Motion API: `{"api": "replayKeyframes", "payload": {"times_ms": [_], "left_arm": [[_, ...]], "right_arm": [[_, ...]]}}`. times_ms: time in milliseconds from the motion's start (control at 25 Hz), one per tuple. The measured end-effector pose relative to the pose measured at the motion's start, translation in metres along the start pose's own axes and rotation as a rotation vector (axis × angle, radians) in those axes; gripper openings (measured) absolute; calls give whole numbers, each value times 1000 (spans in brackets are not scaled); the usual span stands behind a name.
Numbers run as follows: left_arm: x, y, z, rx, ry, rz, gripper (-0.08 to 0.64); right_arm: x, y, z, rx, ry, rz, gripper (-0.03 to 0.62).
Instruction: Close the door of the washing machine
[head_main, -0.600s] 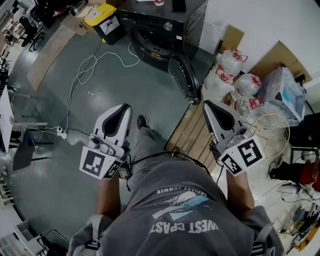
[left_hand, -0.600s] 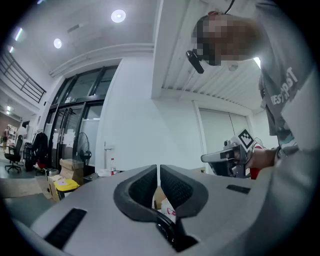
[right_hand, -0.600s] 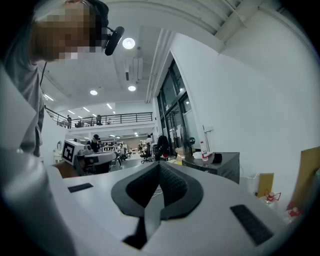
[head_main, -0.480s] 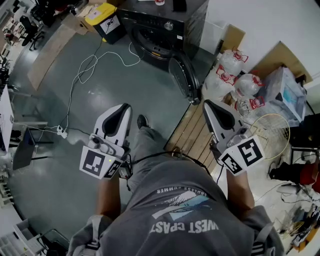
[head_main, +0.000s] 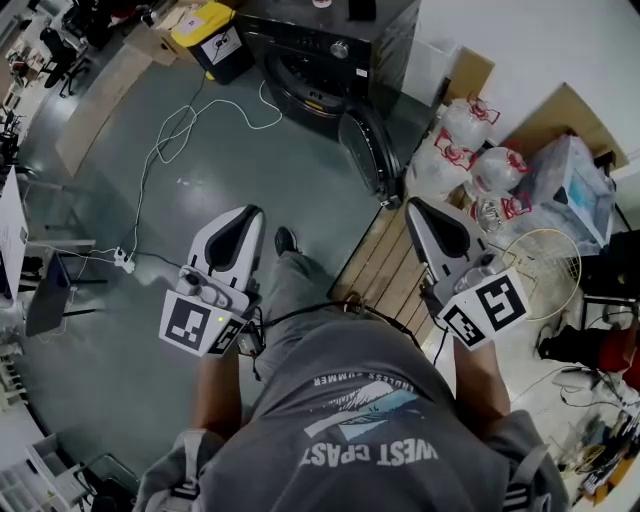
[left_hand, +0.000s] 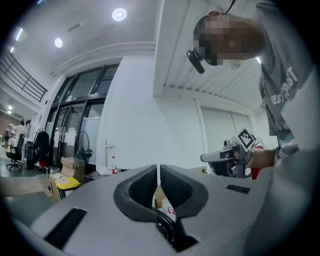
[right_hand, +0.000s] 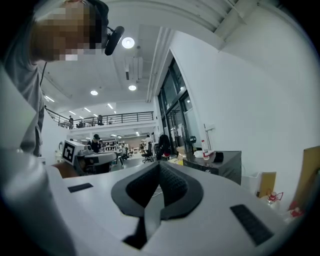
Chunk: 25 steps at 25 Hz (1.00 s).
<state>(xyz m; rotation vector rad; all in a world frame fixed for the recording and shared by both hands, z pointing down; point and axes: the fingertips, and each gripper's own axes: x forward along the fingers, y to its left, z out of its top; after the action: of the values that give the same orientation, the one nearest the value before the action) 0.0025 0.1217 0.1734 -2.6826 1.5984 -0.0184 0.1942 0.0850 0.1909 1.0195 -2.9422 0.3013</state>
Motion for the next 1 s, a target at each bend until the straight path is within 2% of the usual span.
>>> {"api": "replayKeyframes", "payload": {"times_ms": [520, 1000], "left_arm": [[22, 28, -18, -28, 36, 3, 34], [58, 63, -55, -84, 80, -24, 34]], "right_arm": [[36, -22, -11, 17, 30, 5, 29], [87, -75, -45, 0, 123, -43, 29]]}}
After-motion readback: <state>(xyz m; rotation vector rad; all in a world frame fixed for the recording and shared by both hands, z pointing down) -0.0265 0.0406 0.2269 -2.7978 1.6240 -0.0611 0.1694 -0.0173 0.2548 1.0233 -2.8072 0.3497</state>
